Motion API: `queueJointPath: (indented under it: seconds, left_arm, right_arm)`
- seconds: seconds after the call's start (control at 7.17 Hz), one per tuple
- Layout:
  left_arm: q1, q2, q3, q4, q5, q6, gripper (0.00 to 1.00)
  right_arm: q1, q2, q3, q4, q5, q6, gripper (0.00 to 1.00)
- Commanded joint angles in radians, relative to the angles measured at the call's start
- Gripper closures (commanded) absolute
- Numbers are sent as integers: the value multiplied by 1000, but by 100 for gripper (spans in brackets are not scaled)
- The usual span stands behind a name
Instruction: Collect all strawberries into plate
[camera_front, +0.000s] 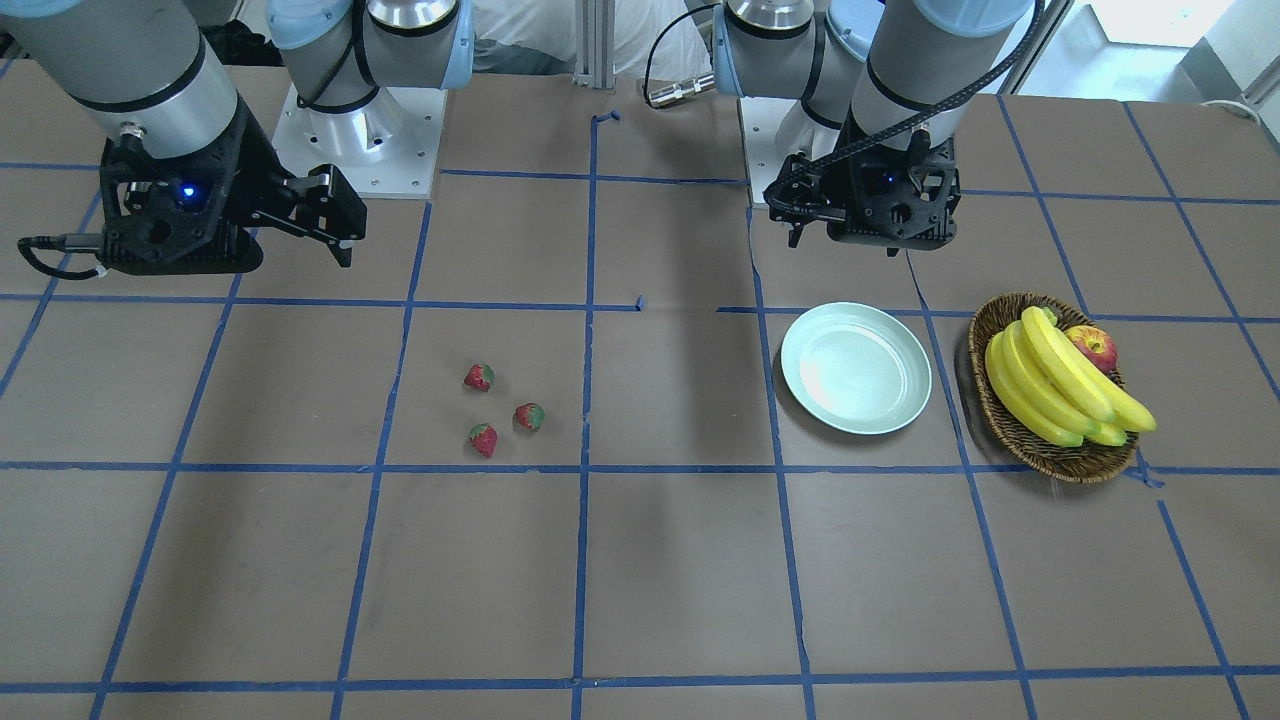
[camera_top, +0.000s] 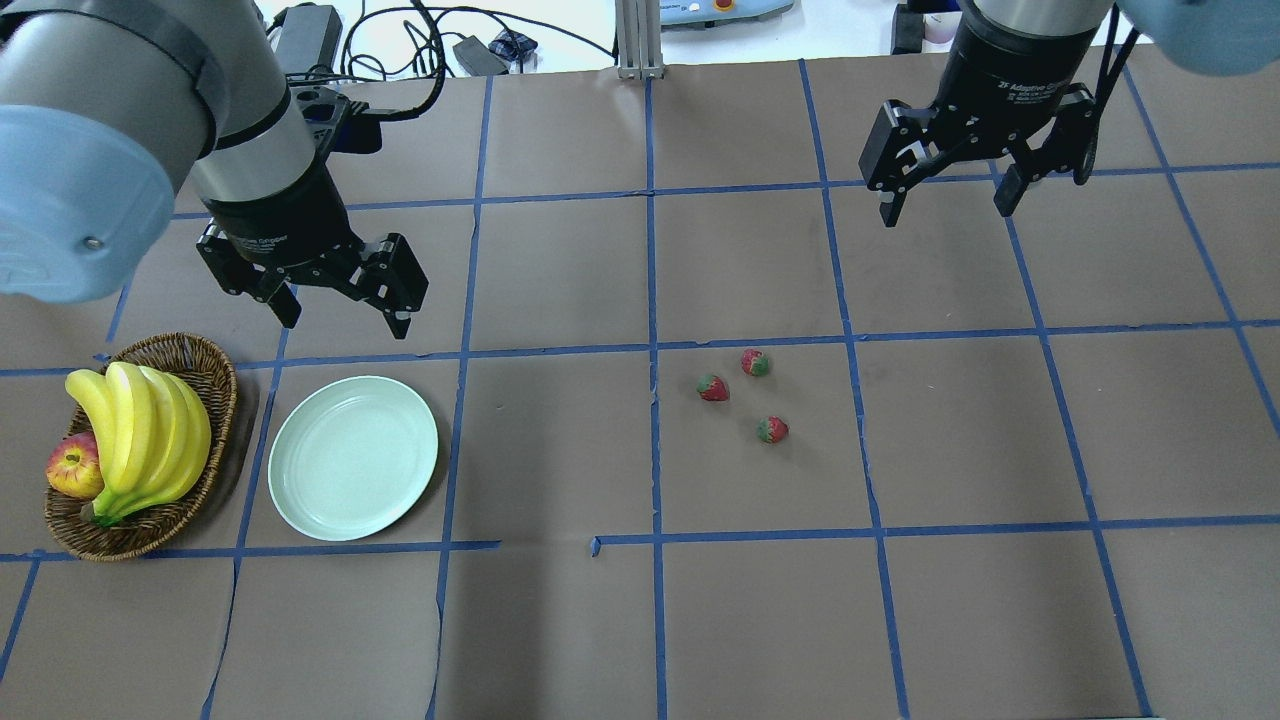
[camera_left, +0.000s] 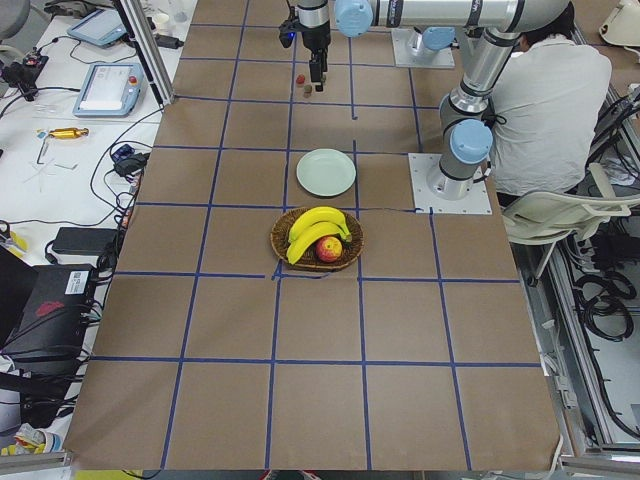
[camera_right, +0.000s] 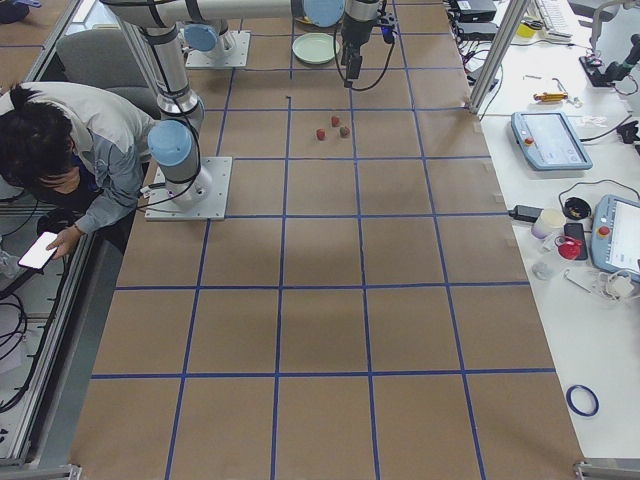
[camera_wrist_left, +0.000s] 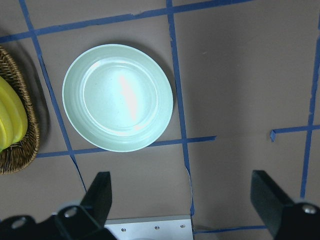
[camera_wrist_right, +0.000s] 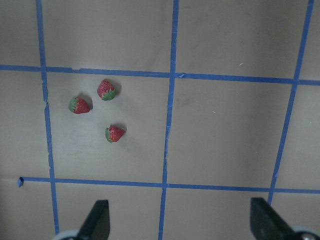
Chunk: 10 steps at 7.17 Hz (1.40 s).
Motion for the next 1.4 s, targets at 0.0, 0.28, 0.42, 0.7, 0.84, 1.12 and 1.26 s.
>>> queueJointPath:
  seconds: [0.0, 0.28, 0.42, 0.7, 0.84, 1.12, 1.26]
  left_arm:
    - [-2, 0, -10, 65, -2, -13, 0]
    - [-4, 0, -15, 67, -2, -14, 0]
    - [-4, 0, -17, 67, -3, -14, 0]
    - [-7, 1, -15, 67, -2, -14, 0]
    - [-7, 1, -5, 67, 0, -14, 0]
    - [-5, 6, -4, 67, 3, -14, 0]
    - [-7, 8, -7, 67, 3, -14, 0]
  right_arm:
    - [0, -5, 1, 0, 3, 0, 0]
    - [0, -5, 5, 0, 1, 0, 0]
    - [0, -3, 14, 0, -2, 0, 0]
    - [2, -2, 15, 0, 1, 0, 0]
    - [2, -3, 15, -1, 1, 2, 0]
    - [3, 0, 15, -1, 1, 0, 0]
    - [11, 3, 15, -1, 0, 3, 0]
